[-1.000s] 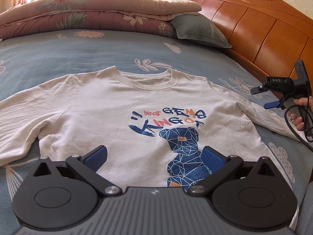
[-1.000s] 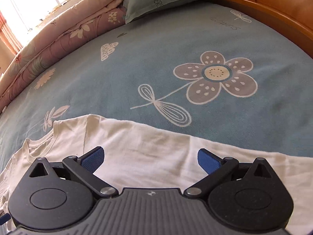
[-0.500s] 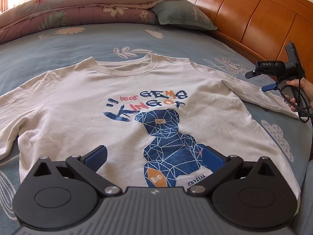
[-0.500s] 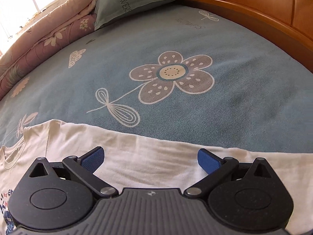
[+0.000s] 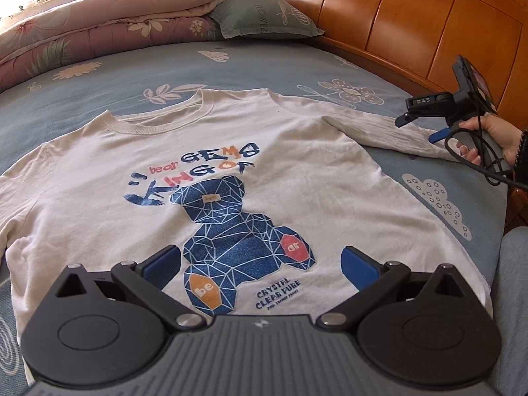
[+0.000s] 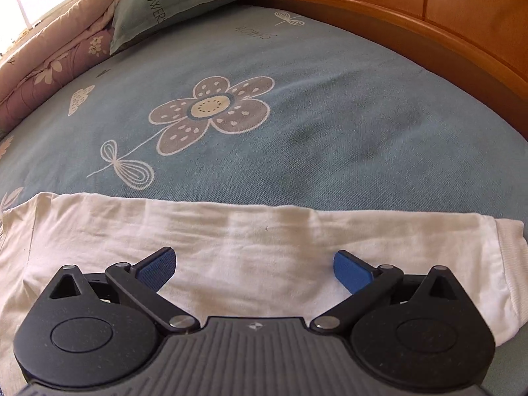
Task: Fold clothes
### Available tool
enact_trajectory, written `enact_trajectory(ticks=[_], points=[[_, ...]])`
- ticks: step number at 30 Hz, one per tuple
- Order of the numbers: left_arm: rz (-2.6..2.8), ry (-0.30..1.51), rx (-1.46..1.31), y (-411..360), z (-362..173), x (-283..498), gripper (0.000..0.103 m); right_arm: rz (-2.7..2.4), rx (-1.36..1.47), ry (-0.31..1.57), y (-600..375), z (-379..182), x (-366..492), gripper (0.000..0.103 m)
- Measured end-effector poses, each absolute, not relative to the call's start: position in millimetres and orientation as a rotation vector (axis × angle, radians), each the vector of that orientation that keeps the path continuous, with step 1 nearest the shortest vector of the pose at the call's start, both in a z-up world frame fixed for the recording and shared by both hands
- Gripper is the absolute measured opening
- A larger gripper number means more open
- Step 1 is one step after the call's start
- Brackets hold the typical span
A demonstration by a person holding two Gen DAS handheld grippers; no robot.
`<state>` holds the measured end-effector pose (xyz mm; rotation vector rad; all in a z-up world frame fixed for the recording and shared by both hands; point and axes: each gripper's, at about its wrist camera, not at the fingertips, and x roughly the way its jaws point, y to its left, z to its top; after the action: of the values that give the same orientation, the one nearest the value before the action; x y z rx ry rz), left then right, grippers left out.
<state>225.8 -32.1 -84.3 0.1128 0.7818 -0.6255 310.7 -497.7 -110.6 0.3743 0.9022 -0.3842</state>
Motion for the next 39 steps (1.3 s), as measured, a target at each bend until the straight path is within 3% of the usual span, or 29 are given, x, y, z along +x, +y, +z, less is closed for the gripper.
enact_trajectory(ticks=[4,11,23,39], points=[[-0.770,0.758,0.147,-47,-79,208,0.102,-0.388,0.343,0.914,-504,-106,325,0.103],[-0.903,0.745,0.244,-68,-83,183,0.102,-0.328,0.449,0.875,-517,-86,277,0.103],[-0.901,0.773,0.293,-77,-95,180,0.102,-0.480,0.461,0.854,-585,-103,252,0.103],[-0.888,0.783,0.301,-76,-97,182,0.102,-0.418,0.466,0.832,-572,-88,220,0.103]])
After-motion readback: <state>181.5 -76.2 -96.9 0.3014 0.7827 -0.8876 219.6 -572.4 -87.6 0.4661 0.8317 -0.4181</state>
